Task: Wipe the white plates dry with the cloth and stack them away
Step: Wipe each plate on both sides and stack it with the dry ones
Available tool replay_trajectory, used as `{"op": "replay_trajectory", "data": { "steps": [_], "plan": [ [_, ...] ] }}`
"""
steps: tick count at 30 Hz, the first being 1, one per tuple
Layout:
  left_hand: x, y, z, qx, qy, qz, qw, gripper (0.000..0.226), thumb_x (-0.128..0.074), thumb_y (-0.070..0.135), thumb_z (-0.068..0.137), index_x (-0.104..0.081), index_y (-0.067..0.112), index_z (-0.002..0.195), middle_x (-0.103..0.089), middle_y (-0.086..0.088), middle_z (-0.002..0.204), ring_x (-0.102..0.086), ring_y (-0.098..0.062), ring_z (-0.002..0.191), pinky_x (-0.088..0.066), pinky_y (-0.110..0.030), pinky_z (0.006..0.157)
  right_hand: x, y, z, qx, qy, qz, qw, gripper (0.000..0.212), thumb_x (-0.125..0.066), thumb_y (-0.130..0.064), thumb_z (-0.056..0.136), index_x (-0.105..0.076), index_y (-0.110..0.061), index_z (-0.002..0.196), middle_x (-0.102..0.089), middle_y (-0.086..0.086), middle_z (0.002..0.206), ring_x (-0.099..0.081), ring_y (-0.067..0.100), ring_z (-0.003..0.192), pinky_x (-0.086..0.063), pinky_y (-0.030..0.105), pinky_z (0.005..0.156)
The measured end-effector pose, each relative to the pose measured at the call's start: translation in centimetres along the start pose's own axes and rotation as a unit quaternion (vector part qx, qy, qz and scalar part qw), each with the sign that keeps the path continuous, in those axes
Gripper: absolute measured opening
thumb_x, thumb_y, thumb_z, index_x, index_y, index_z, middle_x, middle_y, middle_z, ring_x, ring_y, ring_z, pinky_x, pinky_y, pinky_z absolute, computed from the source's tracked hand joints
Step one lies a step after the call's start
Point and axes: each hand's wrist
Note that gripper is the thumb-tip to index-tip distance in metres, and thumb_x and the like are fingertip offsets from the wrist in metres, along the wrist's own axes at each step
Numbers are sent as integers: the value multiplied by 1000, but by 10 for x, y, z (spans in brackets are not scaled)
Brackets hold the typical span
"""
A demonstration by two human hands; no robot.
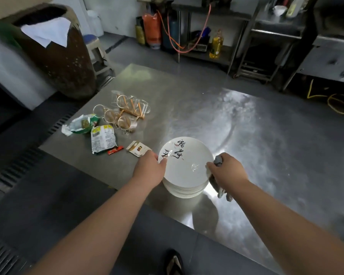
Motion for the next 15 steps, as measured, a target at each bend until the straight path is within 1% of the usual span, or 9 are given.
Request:
{"op": "replay_trajectory", "data": {
  "steps": [2, 4, 6, 9, 10, 11, 13, 15],
  "plan": [
    [-2, 0, 6, -11, 1, 19, 1000, 25, -60, 44, 99, -58, 19, 102, -68, -2, 99, -64, -27, 91, -44, -33, 67, 1, 0, 2, -1, -6, 4, 1000, 20, -64, -38, 92, -58, -20, 89, -68, 0, 79, -66, 20, 71, -44, 30, 56],
    [-1, 1, 9, -23, 7, 46, 999, 24, -58, 44, 99, -55, 20, 97, -66, -1, 94, -62, -24, 83, -40, -32, 60, 4, 0, 2, 3, -12, 13, 1000, 23, -67, -35, 93, -61, -13, 90, -68, 2, 78, -64, 20, 72, -44, 30, 59],
    [1, 1, 8, -39, 19, 71, 997, 24, -56, 45, 100, -53, 22, 96, -65, 1, 90, -59, -20, 78, -38, -31, 57, 4, 1, -1, 3, -17, 20, 1000, 25, -67, -34, 93, -63, -10, 89, -68, 4, 76, -63, 19, 70, -45, 29, 59],
    [3, 5, 1, -65, 41, 100, 992, 22, -53, 46, 102, -50, 25, 96, -64, 2, 88, -62, -22, 76, -53, -37, 64, 0, 3, -8, -1, -21, 31, 999, 23, -65, -32, 94, -60, -12, 84, -65, 2, 74, -60, 16, 67, -43, 28, 58],
    [4, 9, -2, -74, 51, 107, 990, 22, -51, 44, 103, -48, 25, 95, -63, 1, 87, -62, -23, 75, -55, -39, 65, 1, 4, -11, -2, -20, 40, 999, 23, -64, -31, 94, -61, -10, 86, -65, 2, 75, -59, 15, 66, -42, 27, 57],
    [5, 16, -5, -85, 62, 109, 989, 22, -50, 42, 104, -46, 24, 94, -62, 0, 85, -61, -23, 74, -54, -39, 63, 3, 6, -14, -4, -17, 51, 999, 23, -62, -29, 94, -61, -7, 88, -65, 3, 74, -58, 15, 63, -43, 25, 55],
    [3, 35, -10, -118, 79, 109, 984, 21, -49, 38, 106, -45, 22, 93, -60, 0, 80, -58, -23, 70, -45, -36, 57, 15, 14, -20, -14, 1, 82, 997, 21, -60, -24, 94, -59, -4, 86, -62, 4, 68, -57, 16, 55, -42, 17, 46],
    [-5, 60, -17, -152, 63, 104, 981, 17, -48, 32, 105, -46, 20, 93, -58, 0, 78, -56, -26, 72, -39, -36, 59, 34, 33, -27, -37, 31, 116, 992, 17, -60, -22, 93, -58, -8, 84, -61, 3, 63, -57, 16, 47, -40, 15, 39]
  ]
}}
Point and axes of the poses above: each hand's wrist, its own z-axis towards the middle knuckle, its own x-axis out of the back of the hand, y = z × x
